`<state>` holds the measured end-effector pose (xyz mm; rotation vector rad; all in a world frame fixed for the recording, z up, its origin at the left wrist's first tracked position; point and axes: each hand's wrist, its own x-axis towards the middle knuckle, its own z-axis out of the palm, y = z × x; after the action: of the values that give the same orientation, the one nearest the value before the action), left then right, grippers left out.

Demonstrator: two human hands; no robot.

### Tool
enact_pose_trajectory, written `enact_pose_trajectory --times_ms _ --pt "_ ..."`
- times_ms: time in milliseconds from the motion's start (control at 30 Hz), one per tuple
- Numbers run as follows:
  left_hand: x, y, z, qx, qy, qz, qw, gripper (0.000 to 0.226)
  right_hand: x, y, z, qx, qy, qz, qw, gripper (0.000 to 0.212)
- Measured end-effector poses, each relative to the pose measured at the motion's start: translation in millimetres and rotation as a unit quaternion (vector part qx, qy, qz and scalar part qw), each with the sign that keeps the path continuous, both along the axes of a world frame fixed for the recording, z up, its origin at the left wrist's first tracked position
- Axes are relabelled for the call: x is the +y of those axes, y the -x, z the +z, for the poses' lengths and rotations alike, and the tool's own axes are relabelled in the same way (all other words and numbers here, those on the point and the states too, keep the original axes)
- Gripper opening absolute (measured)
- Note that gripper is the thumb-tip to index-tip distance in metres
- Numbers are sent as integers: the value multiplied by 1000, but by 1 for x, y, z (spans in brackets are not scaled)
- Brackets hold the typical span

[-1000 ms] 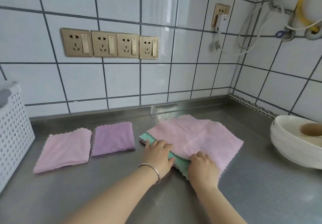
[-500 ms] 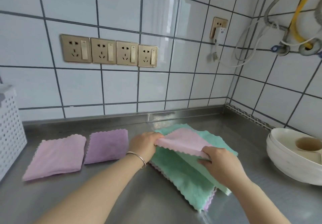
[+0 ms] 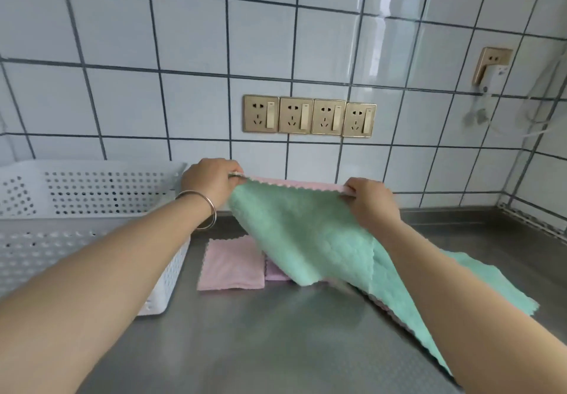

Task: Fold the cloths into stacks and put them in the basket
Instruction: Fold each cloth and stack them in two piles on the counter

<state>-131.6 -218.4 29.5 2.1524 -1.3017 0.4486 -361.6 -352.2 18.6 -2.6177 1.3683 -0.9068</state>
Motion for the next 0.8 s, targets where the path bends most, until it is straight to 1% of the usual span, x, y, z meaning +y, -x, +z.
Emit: enact_pose_trajectory --times_ms 33,100,167,233,267,333,400,467,500,567,633,667,733,800 --pt "9 -7 10 -12 12 7 1000 18 4 -9 7 -20 25 4 999 12" --pt "29 -14 22 -51 40 13 998 15 13 -17 13 -58 88 10 994 14" --pt "57 -17 21 -76 61 0 995 12 29 -17 11 -91 151 45 983 11" --pt "88 -12 8 -72 67 -37 994 10 47 -4 -1 -84 195 91 973 2" --pt "104 -7 -1 -67 59 -58 994 9 55 5 -10 -70 196 105 972 7" --pt "139 7 -30 -54 22 -105 993 9 72 27 -39 -23 142 141 979 14" --pt "172 24 -63 -31 -23 -145 989 18 90 51 -73 24 90 190 977 17" --pt "198 41 -97 16 -67 -161 985 28 112 71 -105 62 48 225 971 19" --pt "207 47 -113 47 -80 -161 983 27 122 78 -119 86 11 234 968 17" --pt "220 61 -138 98 -103 -160 977 29 140 90 -138 125 -73 236 961 14" --pt "227 67 -153 130 -120 -165 970 39 151 96 -149 166 -102 222 955 7" --pt "231 70 -158 152 -125 -167 966 40 158 101 -152 187 -116 209 953 8" --pt "238 69 -163 176 -125 -164 963 44 163 109 -157 191 -140 182 954 12" --pt "248 70 -166 185 -132 -166 959 44 169 119 -156 181 -180 177 951 14"
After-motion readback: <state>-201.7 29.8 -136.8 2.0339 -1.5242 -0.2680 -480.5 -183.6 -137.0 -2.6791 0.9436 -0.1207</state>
